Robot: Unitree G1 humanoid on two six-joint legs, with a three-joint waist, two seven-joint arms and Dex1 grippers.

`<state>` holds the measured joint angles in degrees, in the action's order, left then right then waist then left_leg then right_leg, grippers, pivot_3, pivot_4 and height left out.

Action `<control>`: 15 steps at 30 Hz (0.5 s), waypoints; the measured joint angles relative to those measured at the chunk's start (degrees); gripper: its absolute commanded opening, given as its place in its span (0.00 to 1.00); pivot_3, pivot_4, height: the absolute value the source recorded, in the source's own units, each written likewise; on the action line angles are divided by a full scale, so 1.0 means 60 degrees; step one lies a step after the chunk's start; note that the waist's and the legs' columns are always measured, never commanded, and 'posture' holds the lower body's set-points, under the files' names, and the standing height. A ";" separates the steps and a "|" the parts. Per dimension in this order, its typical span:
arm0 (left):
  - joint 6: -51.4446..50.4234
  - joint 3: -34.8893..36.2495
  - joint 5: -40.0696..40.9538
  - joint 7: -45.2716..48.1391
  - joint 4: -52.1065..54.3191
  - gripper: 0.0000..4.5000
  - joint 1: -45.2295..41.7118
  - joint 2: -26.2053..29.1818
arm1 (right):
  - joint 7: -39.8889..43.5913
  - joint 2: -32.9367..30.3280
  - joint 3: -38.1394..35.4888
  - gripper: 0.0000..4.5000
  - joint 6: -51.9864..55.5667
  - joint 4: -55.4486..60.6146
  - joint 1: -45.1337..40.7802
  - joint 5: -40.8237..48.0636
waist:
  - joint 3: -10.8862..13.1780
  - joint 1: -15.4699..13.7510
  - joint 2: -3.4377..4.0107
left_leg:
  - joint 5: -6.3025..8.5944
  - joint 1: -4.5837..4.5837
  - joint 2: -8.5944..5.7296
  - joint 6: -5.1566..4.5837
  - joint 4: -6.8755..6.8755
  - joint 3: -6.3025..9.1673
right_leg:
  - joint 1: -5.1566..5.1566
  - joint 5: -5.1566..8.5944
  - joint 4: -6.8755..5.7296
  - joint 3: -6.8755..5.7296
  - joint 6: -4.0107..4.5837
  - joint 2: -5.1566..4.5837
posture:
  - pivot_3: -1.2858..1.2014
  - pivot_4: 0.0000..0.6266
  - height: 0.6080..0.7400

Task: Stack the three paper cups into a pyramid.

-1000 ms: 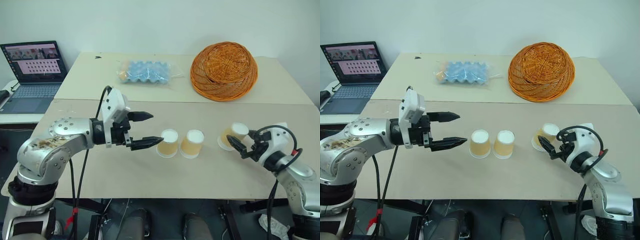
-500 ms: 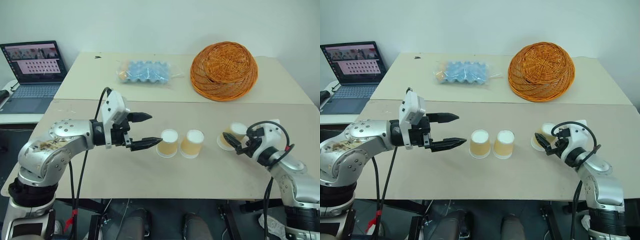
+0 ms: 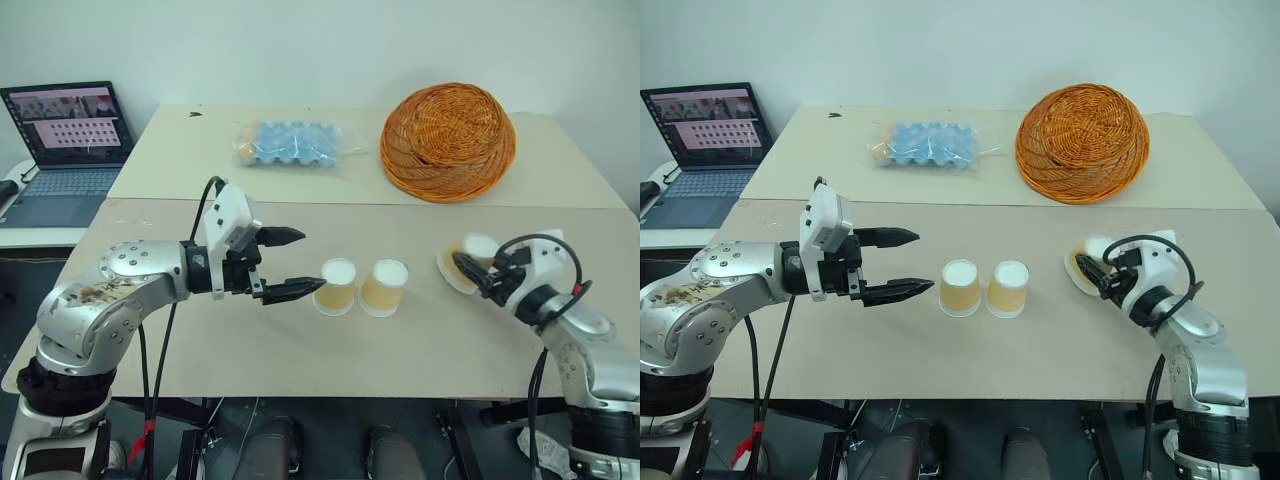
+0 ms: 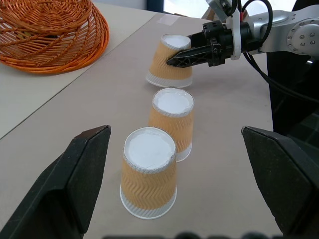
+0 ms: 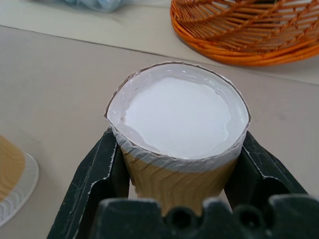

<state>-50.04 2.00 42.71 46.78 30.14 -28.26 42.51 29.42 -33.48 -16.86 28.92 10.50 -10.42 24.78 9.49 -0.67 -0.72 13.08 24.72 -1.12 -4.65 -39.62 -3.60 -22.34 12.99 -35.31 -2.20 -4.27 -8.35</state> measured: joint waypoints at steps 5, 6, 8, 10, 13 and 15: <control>0.0000 -0.0022 -0.0004 -0.0003 0.0001 1.00 0.0035 0.0000 | 0.0277 -0.0597 -0.0411 0.50 0.0668 0.0907 -0.0203 0.0772 | 0.0004 -0.0003 0.0004 | 0.0004 0.0000 -0.0001 -0.0007 0.0000 0.0001 | 0.0000 0.0000 0.0001 0.0000 0.0000 -0.0003 | 0.52 0.24 0.90; 0.0000 -0.0031 -0.0014 -0.0004 0.0001 1.00 0.0035 0.0000 | 0.0451 -0.0822 -0.0432 0.50 0.0898 0.1184 -0.0325 0.1069 | 0.0007 -0.0002 0.0008 | 0.0005 0.0001 -0.0001 -0.0009 0.0001 0.0000 | 0.0001 0.0000 0.0000 0.0002 0.0000 -0.0005 | 0.52 0.24 0.90; 0.0000 -0.0073 -0.0026 -0.0002 0.0001 1.00 0.0036 0.0000 | 0.0962 -0.1281 -0.0440 0.50 0.1402 0.2050 -0.0619 0.1953 | 0.0008 0.0009 0.0008 | 0.0007 0.0001 0.0007 -0.0012 0.0012 0.0000 | 0.0001 0.0000 0.0001 0.0002 0.0000 -0.0004 | 0.52 0.24 0.90; 0.0000 -0.0127 -0.0024 0.0002 0.0006 1.00 0.0039 0.0000 | 0.1296 -0.1438 -0.0407 0.50 0.1654 0.2717 -0.1024 0.2608 | 0.0010 0.0021 0.0005 | 0.0006 0.0000 0.0013 -0.0010 0.0020 0.0001 | 0.0001 0.0002 0.0003 -0.0001 0.0004 -0.0001 | 0.52 0.24 0.90; 0.0000 -0.0156 -0.0023 0.0014 0.0028 1.00 0.0056 -0.0001 | 0.1704 -0.1533 0.0211 0.50 0.2235 0.3117 -0.2255 0.3600 | 0.0013 0.0032 0.0002 | 0.0006 -0.0001 0.0011 -0.0011 0.0021 0.0001 | -0.0003 0.0002 0.0004 -0.0001 0.0006 -0.0003 | 0.52 0.24 0.90; 0.0000 -0.0186 -0.0021 0.0016 0.0041 1.00 0.0059 -0.0005 | 0.1863 -0.1548 0.0672 0.50 0.2465 0.3108 -0.2914 0.3798 | 0.0014 0.0021 0.0001 | 0.0006 -0.0002 0.0011 -0.0011 0.0021 0.0006 | -0.0020 0.0002 0.0012 -0.0008 0.0006 -0.0004 | 0.52 0.24 0.90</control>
<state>-50.04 0.89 42.59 46.87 30.38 -27.90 42.48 40.60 -42.76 -12.83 43.71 29.14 -27.91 47.57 9.58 -0.55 -0.72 13.12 24.71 -1.06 -4.72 -39.49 -3.56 -22.46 13.00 -35.24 -2.25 -4.23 -8.37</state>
